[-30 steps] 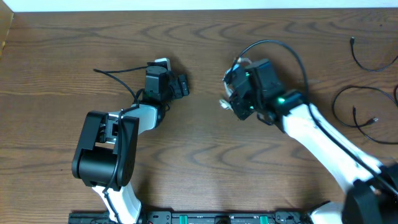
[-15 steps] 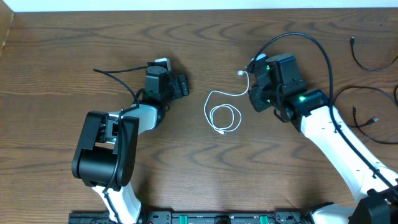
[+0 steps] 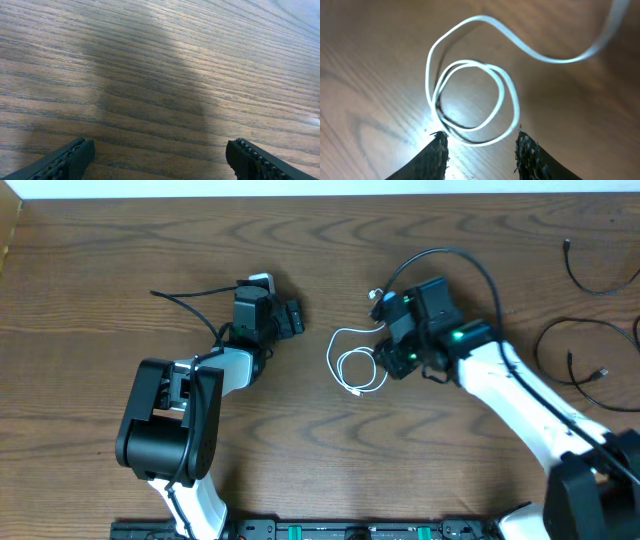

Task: Untangle cables

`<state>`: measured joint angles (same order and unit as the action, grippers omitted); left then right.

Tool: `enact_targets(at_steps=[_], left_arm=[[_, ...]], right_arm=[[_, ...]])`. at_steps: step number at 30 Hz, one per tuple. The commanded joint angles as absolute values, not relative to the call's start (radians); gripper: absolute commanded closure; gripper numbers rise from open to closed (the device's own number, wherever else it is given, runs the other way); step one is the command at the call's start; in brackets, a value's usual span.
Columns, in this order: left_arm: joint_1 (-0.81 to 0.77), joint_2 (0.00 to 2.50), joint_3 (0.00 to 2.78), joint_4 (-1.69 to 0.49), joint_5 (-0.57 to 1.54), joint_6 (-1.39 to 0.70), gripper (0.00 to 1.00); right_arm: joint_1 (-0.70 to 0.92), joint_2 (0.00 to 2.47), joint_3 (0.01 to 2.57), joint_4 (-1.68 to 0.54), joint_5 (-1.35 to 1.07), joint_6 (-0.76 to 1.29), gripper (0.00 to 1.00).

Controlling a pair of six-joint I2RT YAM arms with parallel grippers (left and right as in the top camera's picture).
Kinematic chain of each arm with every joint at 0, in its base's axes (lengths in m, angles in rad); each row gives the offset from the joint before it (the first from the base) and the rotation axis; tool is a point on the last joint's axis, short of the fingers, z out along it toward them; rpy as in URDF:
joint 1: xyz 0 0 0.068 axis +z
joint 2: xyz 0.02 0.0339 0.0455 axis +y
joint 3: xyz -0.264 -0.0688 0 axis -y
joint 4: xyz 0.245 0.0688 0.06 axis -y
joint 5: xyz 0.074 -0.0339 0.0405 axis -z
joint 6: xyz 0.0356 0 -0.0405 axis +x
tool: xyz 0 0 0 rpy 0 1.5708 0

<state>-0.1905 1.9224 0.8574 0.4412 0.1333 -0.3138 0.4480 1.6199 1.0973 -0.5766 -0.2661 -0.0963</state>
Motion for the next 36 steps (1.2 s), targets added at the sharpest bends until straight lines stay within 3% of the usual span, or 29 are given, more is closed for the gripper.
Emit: enact_targets(at_steps=[1,13,19,22,33,36], left_arm=[[-0.187,1.926,0.855,0.423,0.149,-0.312,0.1],[-0.187,1.926,0.855,0.423,0.149,-0.312,0.1],[-0.187,1.926,0.855,0.422,0.149,-0.312,0.1],[-0.187,1.926,0.855,0.423,0.149,-0.313,0.11],[-0.187,1.926,0.855,0.423,0.149,-0.312,0.11],[-0.187,1.926,0.855,0.423,0.149,-0.312,0.11]], right_arm=[[0.507,1.673,1.098,-0.58,-0.291,-0.105,0.58],[0.617,1.819,1.098,-0.544,-0.291,-0.09,0.54],[0.635,1.848,1.098,-0.491,-0.29,-0.091,0.32],[0.645,1.873,1.098,-0.467,-0.29,-0.091,0.29],[0.67,1.986,1.098,-0.461,-0.29,-0.091,0.5],[0.67,1.989,1.098,-0.46,-0.29,-0.091,0.61]])
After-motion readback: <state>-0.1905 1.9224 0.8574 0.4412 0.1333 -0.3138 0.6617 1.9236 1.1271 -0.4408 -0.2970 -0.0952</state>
